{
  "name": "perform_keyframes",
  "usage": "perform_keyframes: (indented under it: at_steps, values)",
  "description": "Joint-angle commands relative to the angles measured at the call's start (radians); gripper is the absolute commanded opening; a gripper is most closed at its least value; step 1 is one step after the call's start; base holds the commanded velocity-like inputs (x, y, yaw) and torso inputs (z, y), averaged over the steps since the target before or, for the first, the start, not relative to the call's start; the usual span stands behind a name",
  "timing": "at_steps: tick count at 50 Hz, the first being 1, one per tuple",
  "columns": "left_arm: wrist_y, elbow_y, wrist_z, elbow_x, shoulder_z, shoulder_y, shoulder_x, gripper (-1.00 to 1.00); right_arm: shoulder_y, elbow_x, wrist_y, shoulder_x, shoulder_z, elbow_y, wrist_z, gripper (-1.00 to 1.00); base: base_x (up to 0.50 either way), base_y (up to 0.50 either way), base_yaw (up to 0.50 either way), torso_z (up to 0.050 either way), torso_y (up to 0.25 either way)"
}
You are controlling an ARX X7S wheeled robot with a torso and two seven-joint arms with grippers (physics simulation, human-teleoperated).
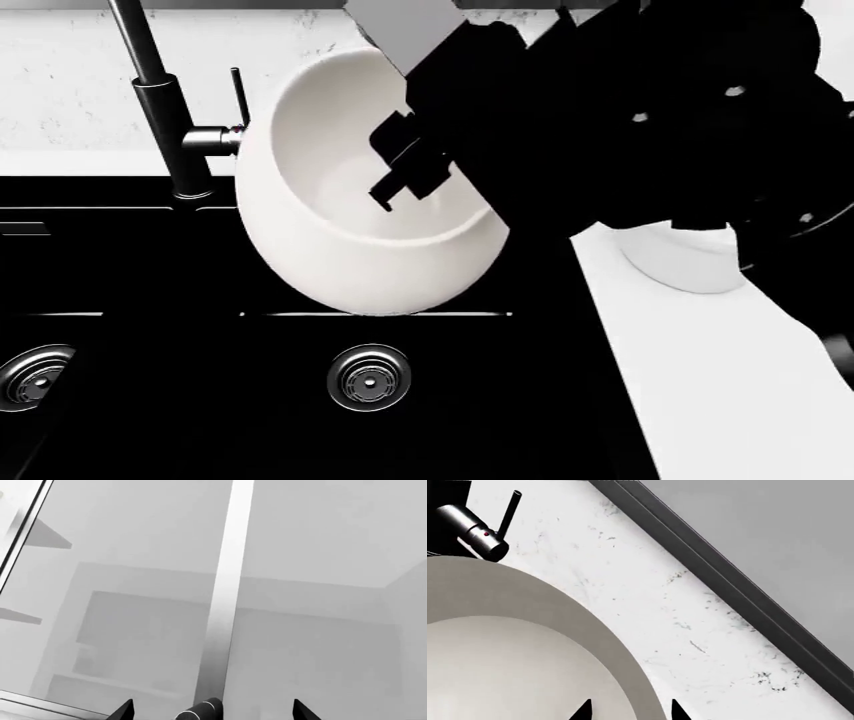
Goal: Stack the bowls in the sink.
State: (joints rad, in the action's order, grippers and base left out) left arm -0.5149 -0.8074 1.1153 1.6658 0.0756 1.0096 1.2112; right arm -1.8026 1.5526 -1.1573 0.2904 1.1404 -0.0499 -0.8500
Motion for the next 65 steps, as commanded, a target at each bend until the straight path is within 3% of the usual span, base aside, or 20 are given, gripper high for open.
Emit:
perform_keyframes:
  at_steps: [1, 20, 51, 65]
  values:
    - [-0.002, -0.004, 0.002, -0.001, 0.006, -0.008, -0.001, 1.0, 0.022, -0.006, -0.021, -0.01, 0.021, 0.036, 0.081, -1.0, 0.0, 0.0, 0.0, 0.0, 0.0]
    - [-0.008, 0.0, 0.001, -0.002, 0.005, -0.006, -0.008, 1.0, 0.051, 0.009, -0.034, -0.037, 0.056, 0.07, 0.145, -1.0, 0.0, 0.0, 0.0, 0.0, 0.0]
    - [-0.015, 0.001, -0.001, -0.006, 0.006, -0.006, -0.019, 1.0, 0.183, -0.181, 0.086, -0.092, 0.163, -0.044, 0.237, -1.0, 0.0, 0.0, 0.0, 0.0, 0.0]
    - [-0.006, -0.007, -0.015, -0.027, 0.05, -0.073, -0.027, 1.0, 0.261, -0.247, 0.151, -0.12, 0.204, -0.108, 0.256, -1.0, 0.0, 0.0, 0.0, 0.0, 0.0]
